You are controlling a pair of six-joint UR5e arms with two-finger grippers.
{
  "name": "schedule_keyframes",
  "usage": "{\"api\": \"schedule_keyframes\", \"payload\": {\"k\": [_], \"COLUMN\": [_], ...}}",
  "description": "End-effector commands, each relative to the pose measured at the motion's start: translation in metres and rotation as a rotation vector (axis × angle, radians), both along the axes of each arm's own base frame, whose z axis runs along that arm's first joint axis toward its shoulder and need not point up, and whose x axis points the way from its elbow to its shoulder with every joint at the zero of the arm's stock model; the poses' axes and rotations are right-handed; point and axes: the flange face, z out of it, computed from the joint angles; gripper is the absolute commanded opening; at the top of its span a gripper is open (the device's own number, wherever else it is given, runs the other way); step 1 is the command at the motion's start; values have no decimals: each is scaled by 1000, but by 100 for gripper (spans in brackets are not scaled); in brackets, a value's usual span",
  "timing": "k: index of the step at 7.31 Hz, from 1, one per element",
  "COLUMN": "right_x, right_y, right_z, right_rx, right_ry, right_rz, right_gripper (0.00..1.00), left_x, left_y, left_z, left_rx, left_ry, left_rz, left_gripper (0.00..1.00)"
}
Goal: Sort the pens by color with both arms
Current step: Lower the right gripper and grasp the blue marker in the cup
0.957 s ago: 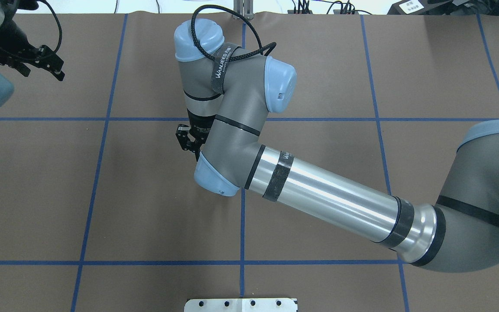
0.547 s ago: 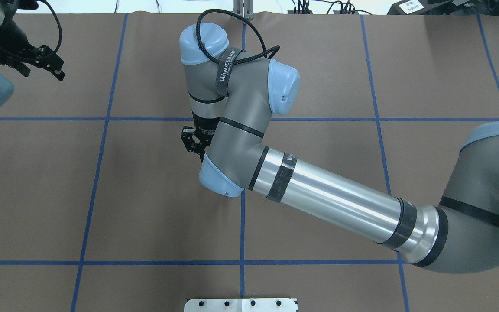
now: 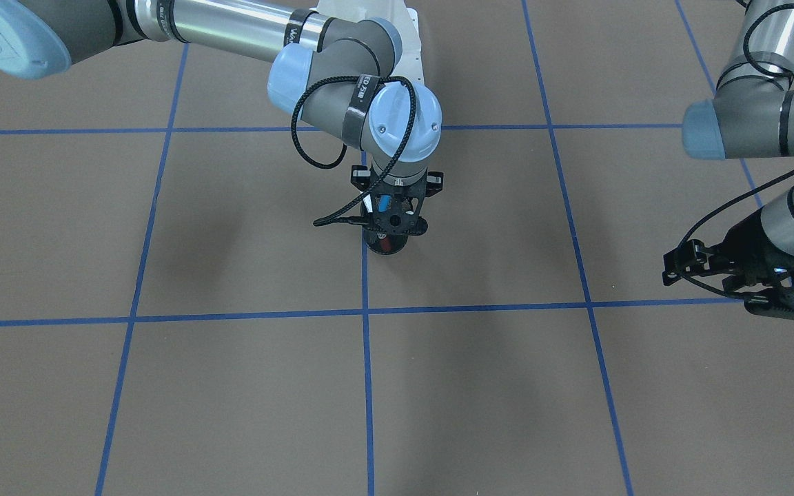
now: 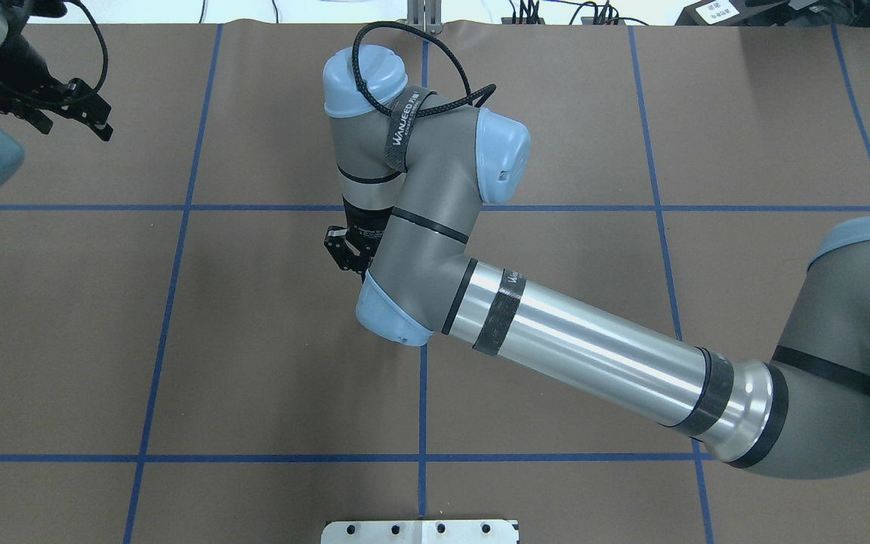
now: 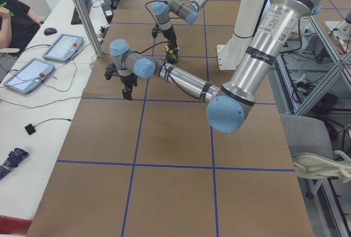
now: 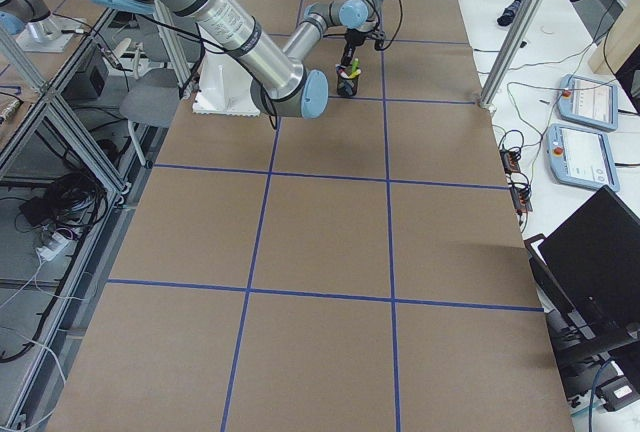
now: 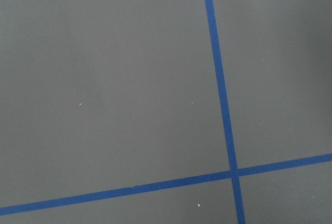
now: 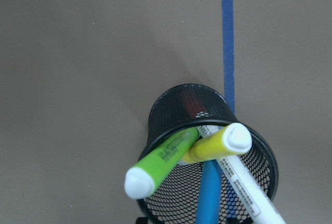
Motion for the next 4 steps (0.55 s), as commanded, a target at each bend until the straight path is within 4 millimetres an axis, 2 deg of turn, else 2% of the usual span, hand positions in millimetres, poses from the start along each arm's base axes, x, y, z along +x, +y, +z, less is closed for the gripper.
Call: {"api": "schedule_keyframes", "payload": {"k": [1, 4], "right_x": [8, 7], "right_y": [6, 8], "right_z": [1, 4], "right_rx": [5, -6], "right_ry": [-15, -18], "right_rz": [-2, -10], "right_gripper": [47, 45], "left_x": [0, 0], "left_y": [0, 1], "left_z": [0, 1], "left_rx": [0, 5], "left_ry": [0, 0], "left_rz": [0, 4], "left_gripper": [99, 99]}}
